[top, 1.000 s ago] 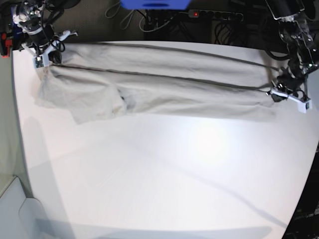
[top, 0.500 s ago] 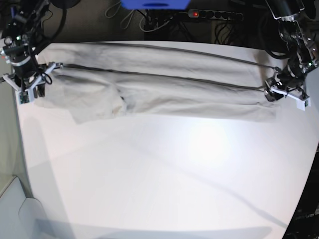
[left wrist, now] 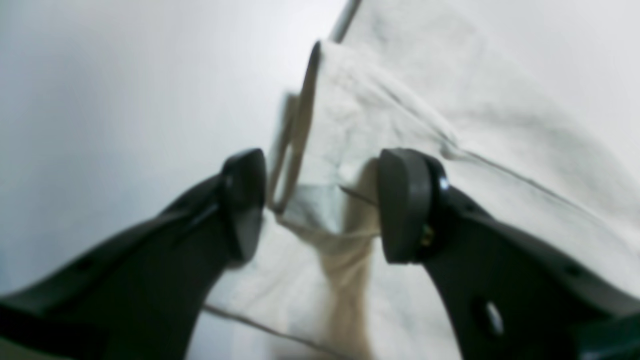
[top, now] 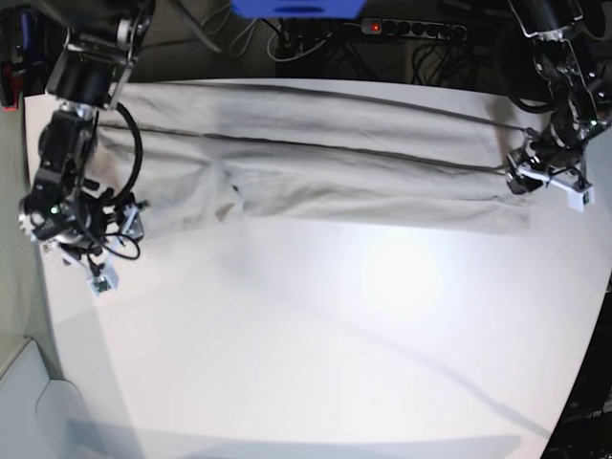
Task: Layout the t-shirt on the table in an organized manner, then fold the t-shirt properly
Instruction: 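Lower the folded hem and reposition the right gripper on the strip's end, then grasp the folded strip's end with the left gripper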
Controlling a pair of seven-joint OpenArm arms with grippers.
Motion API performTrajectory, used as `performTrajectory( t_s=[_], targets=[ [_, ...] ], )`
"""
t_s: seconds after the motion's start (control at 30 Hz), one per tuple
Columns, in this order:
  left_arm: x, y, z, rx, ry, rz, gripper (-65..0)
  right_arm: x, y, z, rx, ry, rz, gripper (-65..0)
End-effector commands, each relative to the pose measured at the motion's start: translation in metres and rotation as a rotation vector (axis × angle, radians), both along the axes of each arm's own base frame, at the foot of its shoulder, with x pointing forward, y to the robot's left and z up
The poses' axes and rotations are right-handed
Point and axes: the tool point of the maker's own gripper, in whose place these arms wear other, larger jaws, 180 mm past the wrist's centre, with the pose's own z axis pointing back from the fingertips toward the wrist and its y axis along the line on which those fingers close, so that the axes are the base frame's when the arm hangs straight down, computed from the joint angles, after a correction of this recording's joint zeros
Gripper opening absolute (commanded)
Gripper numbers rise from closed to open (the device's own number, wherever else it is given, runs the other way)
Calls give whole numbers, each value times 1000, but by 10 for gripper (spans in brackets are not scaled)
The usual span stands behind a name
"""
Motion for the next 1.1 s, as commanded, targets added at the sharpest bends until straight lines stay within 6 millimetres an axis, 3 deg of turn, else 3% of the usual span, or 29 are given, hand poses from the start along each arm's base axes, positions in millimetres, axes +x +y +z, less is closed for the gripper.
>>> performTrajectory(
  t_s=[0.0,0.27,0.53,0.67,0.83,0.93,1.07],
  targets=[
    [8,7,12,18,-39,2,-301,14,-1,10,12,-35,-6,-212],
    [9,7,13,18,-42,2,-301,18,12,-14,91,40,-17,-212],
    [10,7,13,16,-44,2,-302,20,23,-15,113,38,-12,-228],
    [10,7,14,18,-46,1,-302,24,25,-14,128,11,-9,-324],
    [9,7,13,17,-44,2,-302,14,31,-36,163,76,-11,-494],
    [9,7,13,17,-42,2,-302,13,33,-38,163,86,-8,-595],
    [8,7,13,17,-41,2,-302,11,30,-39,157,91,-12,-617]
  ],
)
